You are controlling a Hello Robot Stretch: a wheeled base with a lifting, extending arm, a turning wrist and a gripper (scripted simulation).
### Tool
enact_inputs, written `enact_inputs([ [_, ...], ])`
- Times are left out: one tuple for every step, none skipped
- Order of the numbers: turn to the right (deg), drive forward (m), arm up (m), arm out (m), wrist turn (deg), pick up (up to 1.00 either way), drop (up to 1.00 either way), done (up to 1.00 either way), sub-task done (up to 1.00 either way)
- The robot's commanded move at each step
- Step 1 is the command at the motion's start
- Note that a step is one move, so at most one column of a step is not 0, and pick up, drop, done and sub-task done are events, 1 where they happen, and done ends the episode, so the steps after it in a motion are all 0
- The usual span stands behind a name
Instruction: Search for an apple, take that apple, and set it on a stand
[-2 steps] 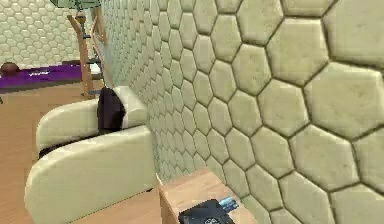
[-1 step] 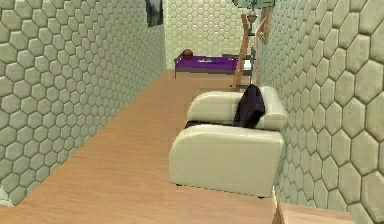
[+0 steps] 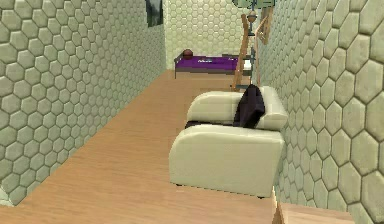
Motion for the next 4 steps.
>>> enact_inputs([
  [0.0,0.0,0.0,0.06,0.0,0.0,0.0,0.0,0.0],
  [0.0,0.0,0.0,0.0,45.0,0.0,0.0,0.0,0.0],
  [0.0,0.0,0.0,0.0,42.0,0.0,0.0,0.0,0.0],
  [0.0,0.0,-0.28,0.0,0.0,0.0,0.0,0.0,0.0],
])
